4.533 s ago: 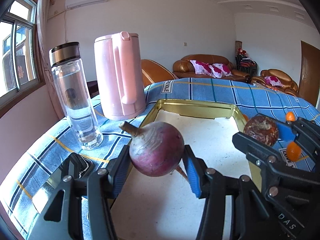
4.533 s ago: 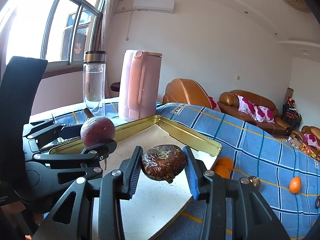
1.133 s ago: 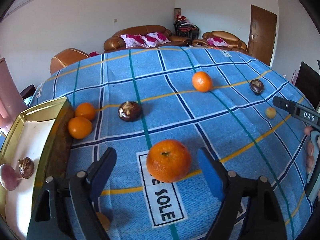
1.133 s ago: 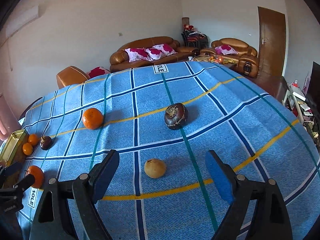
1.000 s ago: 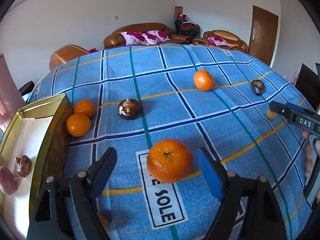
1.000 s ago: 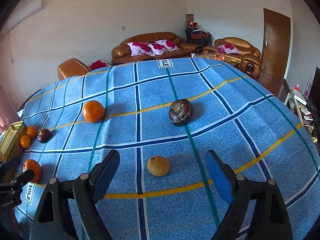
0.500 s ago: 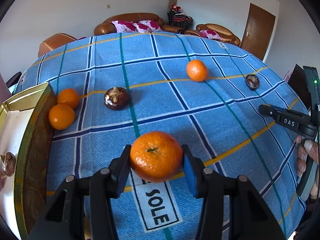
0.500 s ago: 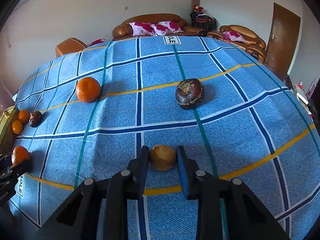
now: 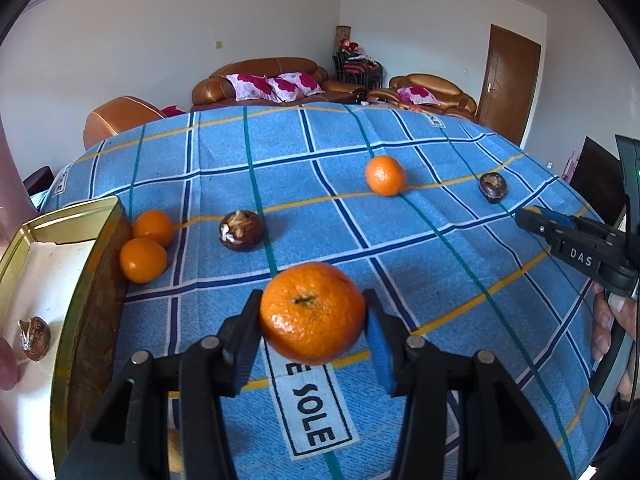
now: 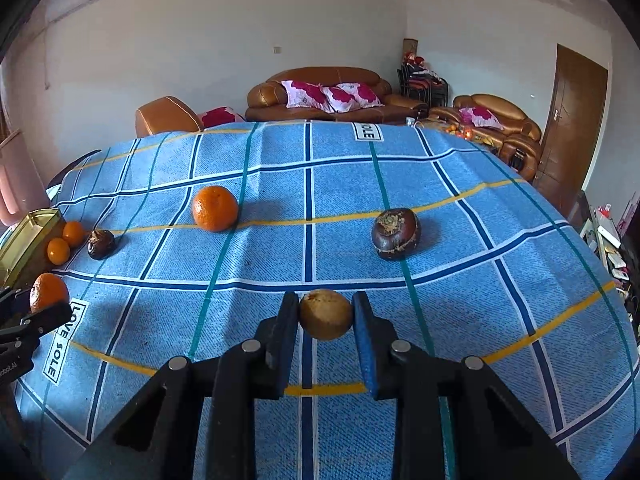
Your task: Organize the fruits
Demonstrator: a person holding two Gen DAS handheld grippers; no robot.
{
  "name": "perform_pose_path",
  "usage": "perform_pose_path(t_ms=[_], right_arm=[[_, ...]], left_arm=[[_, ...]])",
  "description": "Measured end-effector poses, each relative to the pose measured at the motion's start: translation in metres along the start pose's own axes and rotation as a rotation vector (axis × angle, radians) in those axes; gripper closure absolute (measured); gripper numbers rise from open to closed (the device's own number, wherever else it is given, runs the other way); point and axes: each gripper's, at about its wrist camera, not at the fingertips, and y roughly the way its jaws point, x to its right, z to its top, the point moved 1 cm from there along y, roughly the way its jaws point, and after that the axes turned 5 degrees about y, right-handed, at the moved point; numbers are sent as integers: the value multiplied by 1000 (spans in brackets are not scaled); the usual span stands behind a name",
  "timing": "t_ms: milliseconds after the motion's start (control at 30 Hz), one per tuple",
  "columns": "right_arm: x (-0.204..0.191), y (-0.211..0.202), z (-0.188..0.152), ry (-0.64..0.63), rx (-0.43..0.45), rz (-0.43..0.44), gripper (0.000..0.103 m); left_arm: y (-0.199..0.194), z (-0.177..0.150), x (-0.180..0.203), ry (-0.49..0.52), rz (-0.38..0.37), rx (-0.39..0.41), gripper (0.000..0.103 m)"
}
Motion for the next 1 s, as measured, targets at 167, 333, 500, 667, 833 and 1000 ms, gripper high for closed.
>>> perform_pose_path(t_ms=[167, 333, 500, 667, 833, 1000], right_arm=[[-7, -9, 0, -32, 52, 1, 74], [-7, -12, 0, -36, 72, 2, 74], [-7, -17, -1, -35, 95, 6, 74], [-7, -23, -2, -36, 127, 7, 74], [-6, -27, -2, -35, 153, 14, 74], [-8, -33, -4, -41, 175, 16, 74]], left_arm=[[-9, 0, 2, 16, 24, 46, 53], [-16, 0, 6, 37, 45, 82, 53], [-20, 1, 8, 47, 56, 101, 53], [-24, 0, 8, 45, 64, 126, 53], [-28, 0, 7, 44, 66, 143, 53], [-32, -1, 7, 42, 72, 165, 53]])
